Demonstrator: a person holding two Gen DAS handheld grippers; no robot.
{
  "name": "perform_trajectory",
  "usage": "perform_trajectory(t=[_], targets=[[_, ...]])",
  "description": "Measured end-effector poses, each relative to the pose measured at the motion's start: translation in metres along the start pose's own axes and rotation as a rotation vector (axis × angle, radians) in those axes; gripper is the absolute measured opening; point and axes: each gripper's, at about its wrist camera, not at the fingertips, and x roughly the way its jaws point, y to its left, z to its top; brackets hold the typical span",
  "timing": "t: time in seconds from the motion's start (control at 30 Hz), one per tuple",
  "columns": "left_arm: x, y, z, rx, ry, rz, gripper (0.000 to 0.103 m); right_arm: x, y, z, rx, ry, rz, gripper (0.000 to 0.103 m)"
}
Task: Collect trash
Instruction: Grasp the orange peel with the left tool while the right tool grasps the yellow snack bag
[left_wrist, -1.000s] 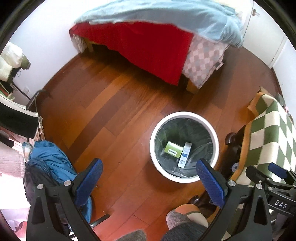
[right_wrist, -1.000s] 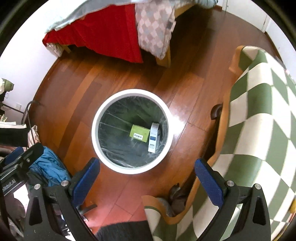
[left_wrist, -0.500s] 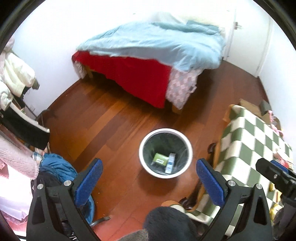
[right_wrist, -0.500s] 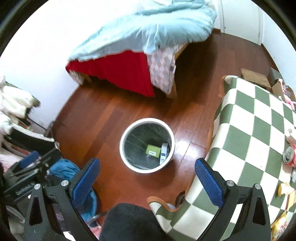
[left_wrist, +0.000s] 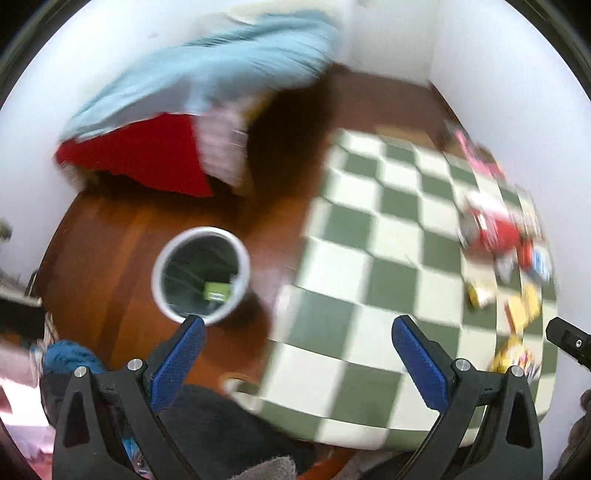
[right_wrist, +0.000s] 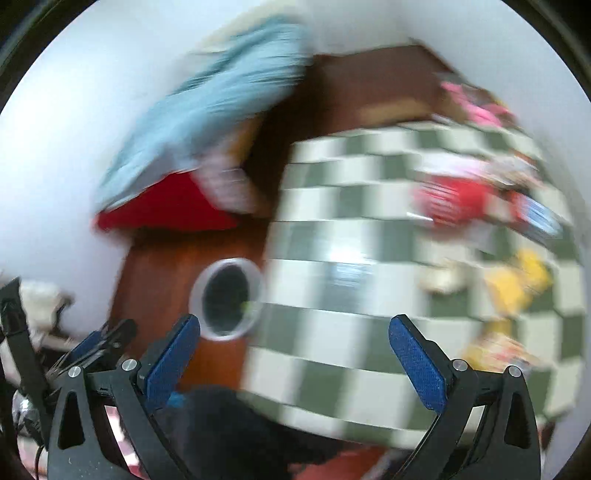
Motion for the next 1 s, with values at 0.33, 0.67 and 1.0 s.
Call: perform_trajectory(t=[0.33, 0.67, 1.0], targets=[[0.08, -0.103, -0.044, 0.192, 0.17, 0.005, 0.103, 0.051, -0.148, -0.032, -0.055, 0.221, -0.301, 0.101], [0.096, -0.114, -0.052, 0.231, 0.197, 0.028, 0.103, 0.088, -0.157, -0.037, -0.209, 0.362, -0.346, 0.081], [0.085, -0.144, -0.035, 0.247, 0.177, -0.037, 0.103, 0.055, -0.184, -0.038, -0.095, 0.278, -0.266, 0.056]])
